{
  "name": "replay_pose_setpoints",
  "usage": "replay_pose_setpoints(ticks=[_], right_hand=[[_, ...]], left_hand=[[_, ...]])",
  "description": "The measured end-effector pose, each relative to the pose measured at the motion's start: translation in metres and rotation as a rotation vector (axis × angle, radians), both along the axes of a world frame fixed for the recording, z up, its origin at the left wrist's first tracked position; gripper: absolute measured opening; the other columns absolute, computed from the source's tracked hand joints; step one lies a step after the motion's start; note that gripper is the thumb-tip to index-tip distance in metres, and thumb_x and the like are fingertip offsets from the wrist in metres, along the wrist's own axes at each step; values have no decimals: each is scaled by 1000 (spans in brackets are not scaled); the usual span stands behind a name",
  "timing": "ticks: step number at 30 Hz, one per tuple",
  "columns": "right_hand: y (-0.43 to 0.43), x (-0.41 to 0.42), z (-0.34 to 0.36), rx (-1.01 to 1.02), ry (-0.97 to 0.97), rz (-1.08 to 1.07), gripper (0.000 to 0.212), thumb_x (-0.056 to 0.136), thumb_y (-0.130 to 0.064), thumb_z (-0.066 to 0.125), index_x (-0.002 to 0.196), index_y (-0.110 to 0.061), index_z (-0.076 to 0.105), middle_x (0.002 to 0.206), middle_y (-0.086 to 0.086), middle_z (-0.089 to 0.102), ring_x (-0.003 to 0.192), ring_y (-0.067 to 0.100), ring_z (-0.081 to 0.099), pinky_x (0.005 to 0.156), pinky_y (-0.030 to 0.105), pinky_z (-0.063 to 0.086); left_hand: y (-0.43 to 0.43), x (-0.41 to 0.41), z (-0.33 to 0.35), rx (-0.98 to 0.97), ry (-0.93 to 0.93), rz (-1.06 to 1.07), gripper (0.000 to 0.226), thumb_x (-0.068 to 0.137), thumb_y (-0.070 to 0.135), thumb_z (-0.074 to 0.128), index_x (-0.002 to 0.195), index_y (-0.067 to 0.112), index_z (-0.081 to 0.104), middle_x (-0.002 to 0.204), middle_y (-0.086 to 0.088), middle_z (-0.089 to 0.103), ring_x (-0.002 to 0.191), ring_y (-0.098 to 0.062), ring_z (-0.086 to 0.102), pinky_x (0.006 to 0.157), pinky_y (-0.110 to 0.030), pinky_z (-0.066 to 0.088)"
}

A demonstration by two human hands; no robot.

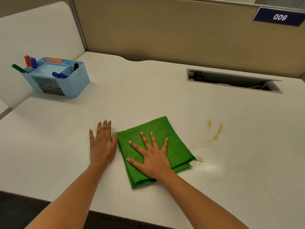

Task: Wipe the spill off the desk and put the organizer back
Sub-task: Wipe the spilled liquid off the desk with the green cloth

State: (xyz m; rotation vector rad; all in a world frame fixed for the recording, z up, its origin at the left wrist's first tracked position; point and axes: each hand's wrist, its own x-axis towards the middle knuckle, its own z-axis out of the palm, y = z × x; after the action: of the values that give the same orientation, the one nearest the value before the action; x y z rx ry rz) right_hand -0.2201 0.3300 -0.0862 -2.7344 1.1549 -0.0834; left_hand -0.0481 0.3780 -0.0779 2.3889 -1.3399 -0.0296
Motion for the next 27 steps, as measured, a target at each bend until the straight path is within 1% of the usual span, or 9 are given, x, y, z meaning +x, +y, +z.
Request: replay_pose_setpoints(ticks=[4,7,12,16,20,27], right_hand=[[4,-23,2,7,2,35,62,77,-79,11,135,-62,-3,158,-7,-7,145,25,-13,99,66,-24],[1,-41,5,6,26,73,60,78,-78,14,134,-62,-3,158,-7,-7,145,24,-13,99,64,-24],[-9,-69,8,-8,56,120,59,79,-77,16,133,-63,-4,158,-9,-7,145,22,-13,98,62,-26],[-19,-87,7,-14,70,138,58,78,-78,13,129,-65,-10,158,-11,-8,144,20,-16,98,61,-26],[-32,-109,7,-17,79,125,57,75,-81,8,126,-69,-13,156,-13,-11,142,17,-19,99,61,-25],[-63,-141,7,-15,90,99,55,73,-82,4,122,-72,-17,153,-16,-15,140,14,-20,100,61,-22]], left_hand=[[3,-3,1,3,8,2,53,94,30,17,144,13,18,155,-7,21,145,-20,10,118,-46,-2],[3,-4,1,7,31,12,50,96,25,24,145,14,17,156,-6,18,145,-19,8,118,-46,-2],[7,-11,2,6,65,6,50,96,26,22,145,15,15,156,-4,15,145,-17,5,118,-44,-4],[10,-26,3,-1,90,17,50,97,26,23,145,16,14,157,-4,14,146,-17,4,118,-44,-5],[12,-39,3,-1,101,46,50,97,26,22,145,17,13,157,-3,12,146,-16,2,118,-44,-6],[13,-44,3,12,98,72,51,97,25,22,145,17,12,157,-2,12,146,-15,2,118,-43,-7]])
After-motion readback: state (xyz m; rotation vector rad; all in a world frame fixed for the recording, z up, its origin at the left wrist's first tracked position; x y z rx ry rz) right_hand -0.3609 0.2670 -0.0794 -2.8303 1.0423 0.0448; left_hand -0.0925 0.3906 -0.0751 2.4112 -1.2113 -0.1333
